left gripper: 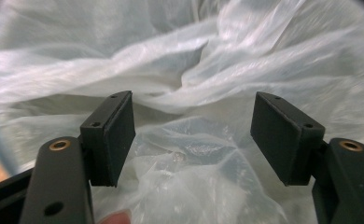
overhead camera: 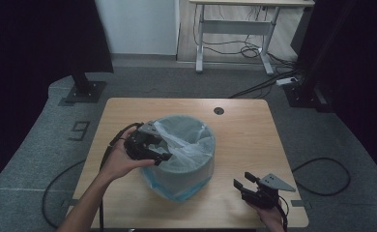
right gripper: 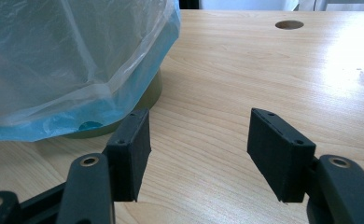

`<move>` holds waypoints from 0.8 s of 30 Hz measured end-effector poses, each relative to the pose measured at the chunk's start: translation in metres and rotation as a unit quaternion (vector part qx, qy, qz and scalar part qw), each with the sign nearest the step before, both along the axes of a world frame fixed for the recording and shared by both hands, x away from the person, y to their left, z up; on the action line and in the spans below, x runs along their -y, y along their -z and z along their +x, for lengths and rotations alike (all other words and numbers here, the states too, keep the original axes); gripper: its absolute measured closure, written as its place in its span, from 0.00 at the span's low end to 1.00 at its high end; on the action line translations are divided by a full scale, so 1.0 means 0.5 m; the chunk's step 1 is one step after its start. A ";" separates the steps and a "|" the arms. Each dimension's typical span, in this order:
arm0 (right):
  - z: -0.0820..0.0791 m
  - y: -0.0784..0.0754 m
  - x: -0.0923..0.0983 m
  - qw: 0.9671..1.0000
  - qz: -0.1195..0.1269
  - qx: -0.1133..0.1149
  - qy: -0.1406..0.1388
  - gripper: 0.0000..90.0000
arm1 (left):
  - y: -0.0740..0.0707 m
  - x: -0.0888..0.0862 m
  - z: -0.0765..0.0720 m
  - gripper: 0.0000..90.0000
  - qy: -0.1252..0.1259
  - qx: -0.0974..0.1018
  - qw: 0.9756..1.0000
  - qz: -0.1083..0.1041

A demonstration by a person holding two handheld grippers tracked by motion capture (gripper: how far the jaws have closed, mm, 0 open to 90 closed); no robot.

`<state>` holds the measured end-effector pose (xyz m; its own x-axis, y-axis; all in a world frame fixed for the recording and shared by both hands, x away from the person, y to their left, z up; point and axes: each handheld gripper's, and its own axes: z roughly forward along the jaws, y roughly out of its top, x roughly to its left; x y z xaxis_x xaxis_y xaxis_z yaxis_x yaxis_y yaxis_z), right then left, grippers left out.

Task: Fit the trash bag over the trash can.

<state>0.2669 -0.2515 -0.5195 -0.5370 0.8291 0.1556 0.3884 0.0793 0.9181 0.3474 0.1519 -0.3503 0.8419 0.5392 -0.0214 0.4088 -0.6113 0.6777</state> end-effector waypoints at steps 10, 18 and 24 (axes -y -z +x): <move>0.001 0.002 -0.004 1.000 -0.005 -0.003 -0.003 0.43 | -0.012 -0.068 -0.039 0.33 -0.043 0.042 0.996 -0.071; 0.002 0.005 -0.003 1.000 -0.005 -0.006 -0.002 0.43 | 0.015 -0.119 -0.067 0.34 -0.074 0.053 0.991 -0.100; 0.003 0.011 -0.001 1.000 -0.008 -0.013 -0.002 0.43 | 0.044 -0.157 -0.089 0.33 -0.090 0.051 0.989 -0.104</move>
